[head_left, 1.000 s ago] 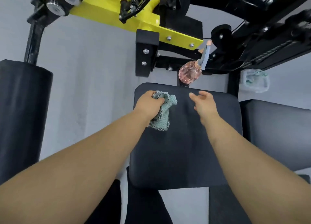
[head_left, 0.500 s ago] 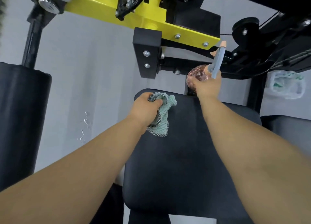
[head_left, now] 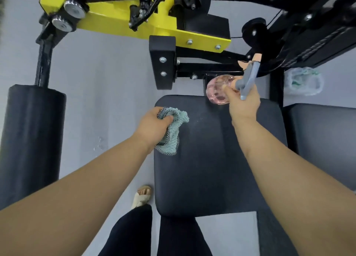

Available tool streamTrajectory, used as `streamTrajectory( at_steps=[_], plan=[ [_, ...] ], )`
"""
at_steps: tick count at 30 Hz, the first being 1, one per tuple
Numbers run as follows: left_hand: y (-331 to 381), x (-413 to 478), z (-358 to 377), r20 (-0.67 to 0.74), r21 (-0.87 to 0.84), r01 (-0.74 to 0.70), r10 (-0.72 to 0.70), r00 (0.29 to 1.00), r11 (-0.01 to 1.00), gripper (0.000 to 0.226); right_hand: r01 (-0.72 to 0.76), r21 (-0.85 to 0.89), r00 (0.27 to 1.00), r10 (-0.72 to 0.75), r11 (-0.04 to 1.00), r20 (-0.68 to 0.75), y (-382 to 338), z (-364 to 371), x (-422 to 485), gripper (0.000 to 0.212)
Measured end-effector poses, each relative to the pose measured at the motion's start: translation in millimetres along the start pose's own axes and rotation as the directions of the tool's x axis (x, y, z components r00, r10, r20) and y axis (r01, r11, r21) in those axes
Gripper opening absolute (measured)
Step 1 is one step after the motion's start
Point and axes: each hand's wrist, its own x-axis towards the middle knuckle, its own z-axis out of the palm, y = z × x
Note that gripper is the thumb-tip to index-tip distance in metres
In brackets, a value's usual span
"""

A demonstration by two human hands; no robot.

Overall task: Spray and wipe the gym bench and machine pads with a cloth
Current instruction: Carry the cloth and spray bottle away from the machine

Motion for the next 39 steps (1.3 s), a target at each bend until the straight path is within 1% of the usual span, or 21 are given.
streamTrajectory(
  at_steps=[2, 5, 6, 9, 12, 13, 15, 17, 20, 23, 24, 26, 28, 30, 32, 34, 37, 39],
  plan=[
    [-6, -14, -3, 0.027, 0.038, -0.03, 0.029, 0.999, 0.999, 0.009, 0.006, 0.038, 1.0, -0.006, 0.999, 0.0, -2, -14, -31, 0.024],
    [-17, -44, -5, 0.097, 0.099, -0.088, 0.079, 0.992, 0.991, 0.013, 0.001, 0.067, 1.0, 0.0, 0.998, -0.017, 4, -41, -91, 0.024],
    [-22, -58, -6, 0.127, 0.126, -0.112, 0.096, 0.987, 0.986, 0.015, -0.011, 0.085, 0.999, 0.015, 0.996, -0.046, 8, -53, -116, 0.025],
    [-35, -90, -3, 0.199, 0.207, -0.174, 0.133, 0.971, 0.963, 0.02, -0.058, 0.159, 0.988, 0.079, 0.986, -0.132, 21, -80, -176, 0.028],
    [-46, -129, 14, 0.273, 0.284, -0.229, 0.15, 0.95, 0.931, 0.015, -0.125, 0.239, 0.963, 0.176, 0.963, -0.206, 42, -123, -232, 0.025],
    [-49, -135, 18, 0.278, 0.295, -0.245, 0.162, 0.947, 0.924, 0.013, -0.146, 0.262, 0.958, 0.202, 0.954, -0.203, 48, -131, -241, 0.025],
    [-57, -159, 40, 0.355, 0.331, -0.294, 0.171, 0.919, 0.897, 0.01, -0.182, 0.3, 0.933, 0.261, 0.936, -0.247, 64, -161, -274, 0.023],
    [-65, -180, 71, 0.425, 0.341, -0.315, 0.154, 0.892, 0.886, 0.009, -0.203, 0.32, 0.91, 0.299, 0.926, -0.287, 82, -193, -300, 0.024],
    [-73, -209, 124, 0.505, 0.358, -0.312, 0.099, 0.858, 0.88, 0.014, -0.218, 0.379, 0.867, 0.357, 0.899, -0.347, 112, -241, -324, 0.029],
    [-81, -232, 174, 0.554, 0.381, -0.333, 0.075, 0.829, 0.863, 0.013, -0.25, 0.43, 0.815, 0.428, 0.868, -0.391, 140, -283, -338, 0.031],
    [-81, -243, 201, 0.57, 0.382, -0.34, 0.07, 0.818, 0.859, 0.011, -0.249, 0.446, 0.801, 0.442, 0.86, -0.405, 152, -307, -339, 0.032],
    [-83, -258, 241, 0.584, 0.395, -0.34, 0.052, 0.81, 0.854, 0.009, -0.264, 0.453, 0.786, 0.462, 0.851, -0.41, 174, -342, -340, 0.031],
    [-82, -274, 275, 0.583, 0.389, -0.302, 0.021, 0.813, 0.871, 0.011, -0.293, 0.445, 0.773, 0.484, 0.846, -0.412, 192, -375, -341, 0.031],
    [-77, -288, 312, 0.594, 0.353, -0.254, -0.006, 0.804, 0.9, 0.011, -0.285, 0.467, 0.75, 0.498, 0.837, -0.435, 207, -411, -334, 0.031],
    [-70, -294, 340, 0.601, 0.367, -0.247, -0.026, 0.799, 0.897, 0.009, -0.286, 0.471, 0.73, 0.508, 0.835, -0.457, 214, -438, -326, 0.029],
    [-59, -304, 373, 0.63, 0.395, -0.279, -0.037, 0.776, 0.875, 0.006, -0.266, 0.512, 0.699, 0.529, 0.817, -0.481, 220, -469, -315, 0.031],
    [-34, -305, 430, 0.665, 0.404, -0.367, 0.006, 0.747, 0.838, 0.02, -0.209, 0.592, 0.668, 0.556, 0.778, -0.495, 223, -520, -285, 0.036],
    [-18, -299, 464, 0.678, 0.387, -0.399, 0.037, 0.734, 0.831, 0.018, -0.195, 0.597, 0.665, 0.552, 0.779, -0.503, 221, -547, -264, 0.037]
  ],
)
